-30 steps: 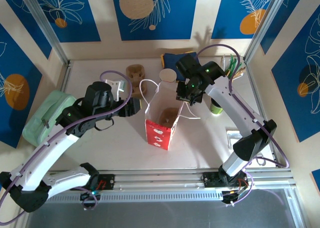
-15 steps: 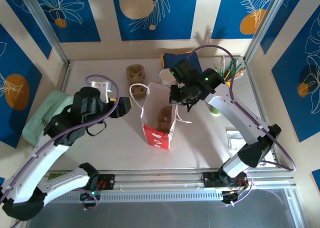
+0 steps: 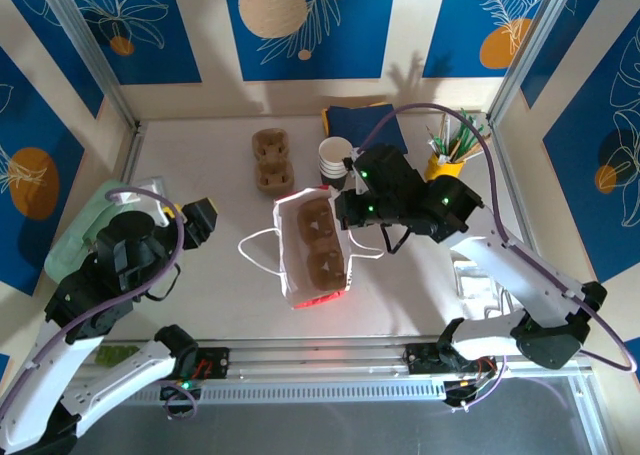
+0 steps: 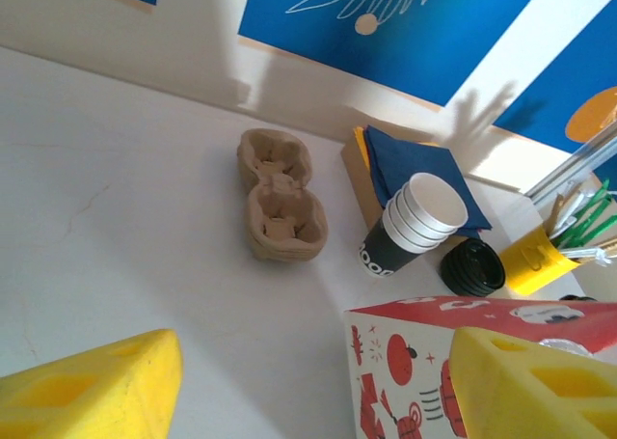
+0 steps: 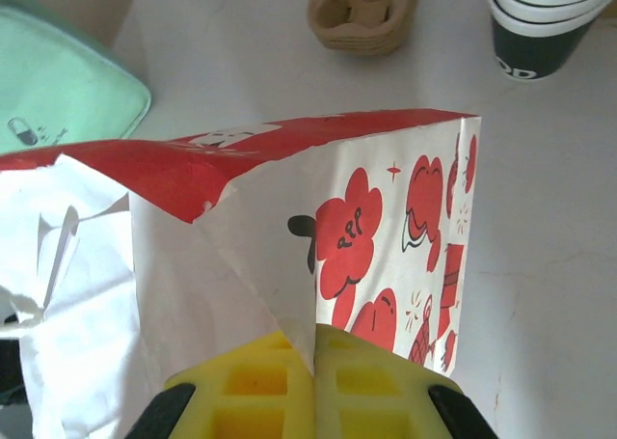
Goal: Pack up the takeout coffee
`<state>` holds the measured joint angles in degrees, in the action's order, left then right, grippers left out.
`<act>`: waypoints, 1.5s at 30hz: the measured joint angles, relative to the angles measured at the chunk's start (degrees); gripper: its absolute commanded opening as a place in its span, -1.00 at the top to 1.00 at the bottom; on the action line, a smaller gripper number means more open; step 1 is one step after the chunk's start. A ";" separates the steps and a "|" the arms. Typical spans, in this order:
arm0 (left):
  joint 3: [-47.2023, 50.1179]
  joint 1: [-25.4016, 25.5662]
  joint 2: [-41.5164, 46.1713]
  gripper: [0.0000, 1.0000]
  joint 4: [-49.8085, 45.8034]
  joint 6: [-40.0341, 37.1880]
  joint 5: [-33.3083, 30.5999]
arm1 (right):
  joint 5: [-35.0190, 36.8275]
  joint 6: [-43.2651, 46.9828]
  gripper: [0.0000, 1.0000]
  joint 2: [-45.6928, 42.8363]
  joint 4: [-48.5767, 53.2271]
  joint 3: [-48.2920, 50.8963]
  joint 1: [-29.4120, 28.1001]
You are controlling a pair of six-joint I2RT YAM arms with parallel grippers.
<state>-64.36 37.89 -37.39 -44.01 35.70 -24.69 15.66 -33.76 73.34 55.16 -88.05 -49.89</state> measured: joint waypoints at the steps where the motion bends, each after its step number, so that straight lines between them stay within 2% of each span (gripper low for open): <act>1: 0.04 0.00 -0.02 -0.46 -0.09 0.00 -0.22 | -0.13 0.48 1.00 -0.42 -0.68 0.57 -0.39; 9: 0.20 0.00 -0.26 -0.46 -0.17 0.00 -0.68 | -0.02 1.79 1.00 -1.55 -3.43 1.62 -2.67; 16: 0.00 0.00 -2.32 -0.43 -0.20 -0.28 2.19 | 1.97 -4.52 1.00 1.14 -0.61 -1.33 -2.08; 22: -5.99 0.00 -8.92 -0.32 -1.14 -1.60 9.62 | 1.84 -11.43 1.00 5.22 2.32 -5.25 0.00; 29: -20.98 0.33 -22.88 -0.05 -6.25 -1.57 23.63 | -4.57 -18.62 1.00 6.38 1.73 -3.48 7.91; 32: -24.50 2.34 -28.00 0.00 -8.81 -1.51 26.49 | -6.56 -20.46 1.00 6.51 0.87 -1.73 9.79; 38: -30.71 9.35 -34.40 0.13 -13.40 -1.49 28.02 | -9.94 -22.16 1.00 7.06 -1.22 0.61 11.06; 45: -33.88 12.44 -43.52 0.28 -16.61 -1.53 29.07 | -12.13 -22.95 1.00 7.45 -2.49 2.56 12.28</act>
<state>-98.24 50.33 -80.90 -60.62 34.17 4.38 3.53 -56.71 80.79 52.66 -85.49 -37.60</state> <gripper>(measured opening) 0.373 0.059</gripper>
